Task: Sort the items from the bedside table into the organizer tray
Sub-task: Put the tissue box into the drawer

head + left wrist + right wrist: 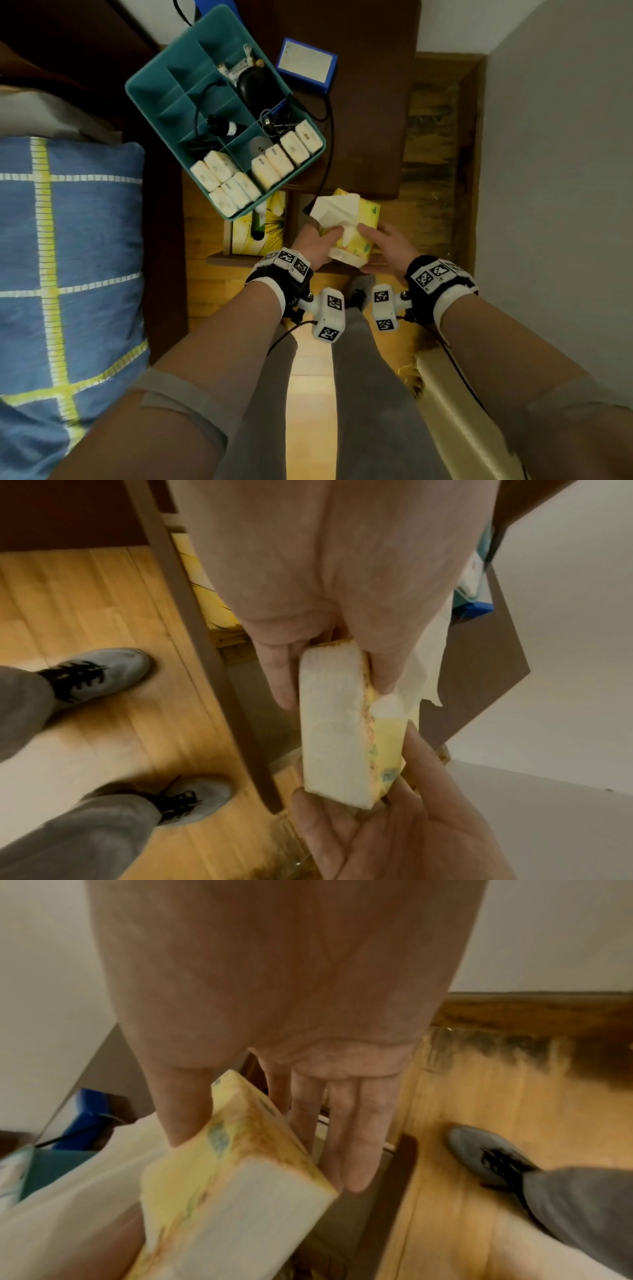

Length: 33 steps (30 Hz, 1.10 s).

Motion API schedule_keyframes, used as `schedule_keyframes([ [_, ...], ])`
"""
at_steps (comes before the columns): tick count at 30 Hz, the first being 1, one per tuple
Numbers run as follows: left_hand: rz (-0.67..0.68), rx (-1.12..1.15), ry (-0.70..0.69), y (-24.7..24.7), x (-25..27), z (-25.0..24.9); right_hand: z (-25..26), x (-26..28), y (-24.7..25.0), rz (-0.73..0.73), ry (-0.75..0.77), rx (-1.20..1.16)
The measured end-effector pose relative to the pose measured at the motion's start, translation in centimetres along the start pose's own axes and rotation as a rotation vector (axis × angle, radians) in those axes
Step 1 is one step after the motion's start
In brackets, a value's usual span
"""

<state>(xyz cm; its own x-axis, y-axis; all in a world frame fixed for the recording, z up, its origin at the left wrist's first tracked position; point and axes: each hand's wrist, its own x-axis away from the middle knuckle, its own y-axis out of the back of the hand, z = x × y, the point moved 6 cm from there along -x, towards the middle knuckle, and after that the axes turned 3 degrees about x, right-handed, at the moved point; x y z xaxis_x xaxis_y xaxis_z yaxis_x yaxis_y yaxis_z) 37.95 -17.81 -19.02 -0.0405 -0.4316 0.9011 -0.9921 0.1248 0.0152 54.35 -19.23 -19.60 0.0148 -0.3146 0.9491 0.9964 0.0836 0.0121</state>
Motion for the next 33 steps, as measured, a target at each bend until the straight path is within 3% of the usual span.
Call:
schedule_keyframes([
  [3, -0.021, -0.083, 0.013, 3.2, 1.1, 2.8, -3.0, 0.6, -3.1, 0.013, -0.006, -0.020],
  [7, -0.095, 0.046, -0.138, 8.1, 2.7, 3.9, -5.1, 0.9, -6.3, -0.026, 0.025, -0.007],
  [11, -0.125, -0.055, -0.289, 11.2, 3.8, 4.3, -5.9, 1.4, -8.6, -0.043, 0.070, 0.015],
  [14, -0.098, -0.284, -0.364, 11.2, 3.9, 5.0, -5.8, 1.7, -9.8, -0.040, 0.107, 0.002],
  [17, -0.128, -0.428, -0.345, 11.2, 3.3, 5.8, -5.7, 1.5, -10.9, 0.000, 0.111, -0.017],
  [22, -0.182, -0.475, -0.376, 9.5, 2.8, 6.2, -6.2, 0.5, -10.4, 0.026, 0.101, -0.046],
  [27, -0.204, -0.479, -0.383, 8.0, 2.3, 6.4, -6.3, 0.4, -9.3, 0.004, 0.103, 0.184],
  [30, -0.170, -0.409, -0.413, 7.3, 2.2, 6.5, -6.3, -0.2, -7.9, -0.064, 0.130, 0.271],
  [33, -0.276, -0.333, -0.421, 8.5, 2.1, 6.2, -5.7, -0.5, -5.6, -0.233, 0.128, 0.222],
])
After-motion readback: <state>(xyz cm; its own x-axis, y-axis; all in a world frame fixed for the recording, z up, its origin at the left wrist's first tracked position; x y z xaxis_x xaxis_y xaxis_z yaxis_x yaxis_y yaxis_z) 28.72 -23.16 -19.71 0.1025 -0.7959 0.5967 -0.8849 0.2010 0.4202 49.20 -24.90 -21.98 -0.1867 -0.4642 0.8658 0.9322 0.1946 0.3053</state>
